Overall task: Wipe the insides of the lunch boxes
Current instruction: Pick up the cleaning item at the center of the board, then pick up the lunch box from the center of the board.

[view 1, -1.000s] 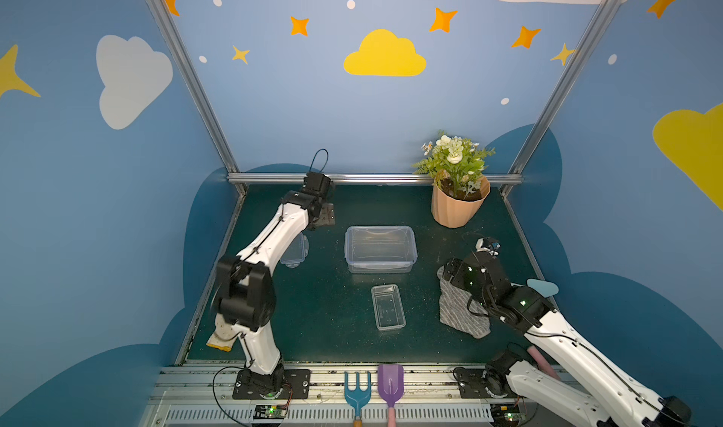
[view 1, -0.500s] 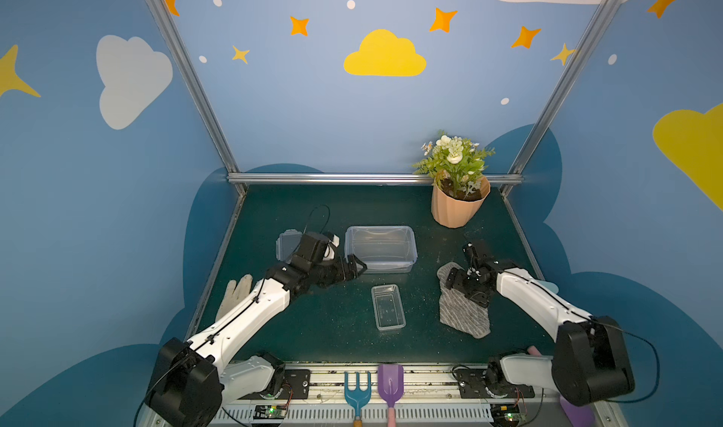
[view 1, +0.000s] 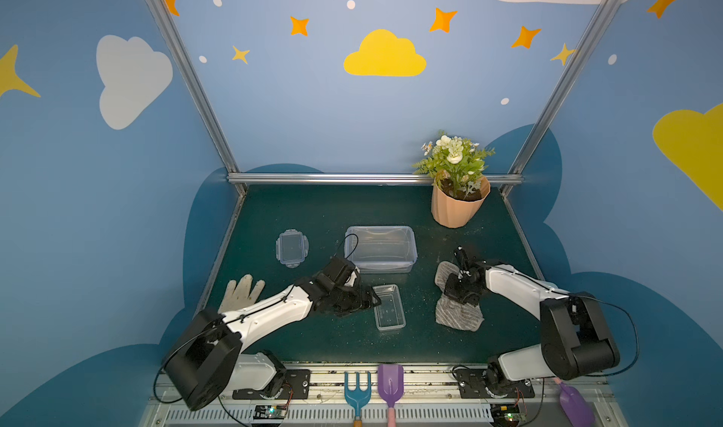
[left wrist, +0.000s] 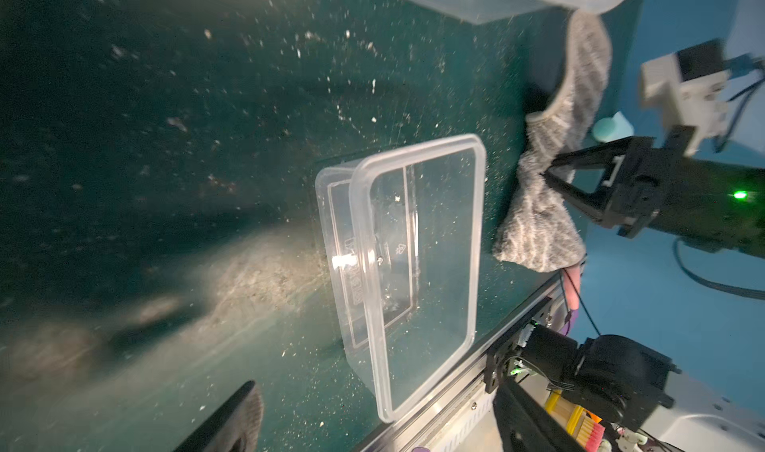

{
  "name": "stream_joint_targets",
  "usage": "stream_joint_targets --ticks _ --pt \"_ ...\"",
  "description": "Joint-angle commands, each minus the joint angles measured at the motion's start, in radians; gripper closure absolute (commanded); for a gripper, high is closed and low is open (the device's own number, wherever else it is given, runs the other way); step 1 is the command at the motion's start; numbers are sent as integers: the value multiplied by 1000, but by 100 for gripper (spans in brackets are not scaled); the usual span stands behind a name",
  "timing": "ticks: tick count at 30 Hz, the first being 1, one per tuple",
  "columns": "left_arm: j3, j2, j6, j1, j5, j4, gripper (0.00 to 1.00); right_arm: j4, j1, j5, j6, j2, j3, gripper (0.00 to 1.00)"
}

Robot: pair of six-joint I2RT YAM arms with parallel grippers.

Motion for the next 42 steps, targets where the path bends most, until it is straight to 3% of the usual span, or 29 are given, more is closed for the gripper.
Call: stream_joint_targets --ticks 1,4,7,11,15,26,31,38,42 --pt "39 82 -16 -15 16 60 17 -121 46 73 -3 -105 44 100" --pt "66 134 -15 -26 6 59 29 -224 105 145 4 -254 111 100" --pt "88 161 -14 -37 -9 57 42 -247 153 130 1 -402 156 100" --pt "122 208 -5 -55 -30 35 55 -152 218 28 46 -543 146 100" --pt "142 248 -3 -69 -47 20 67 52 310 -58 112 -592 77 100" --pt "175 277 -20 -89 -85 5 92 499 495 -93 156 -406 -14 100" --pt "241 234 -12 -107 -127 -49 95 613 547 -84 155 -302 -32 100" --pt "301 151 -26 -113 -166 -84 95 530 573 -29 162 -208 -5 100" --pt "323 76 -36 -112 -202 -92 95 319 581 39 184 -149 59 100"
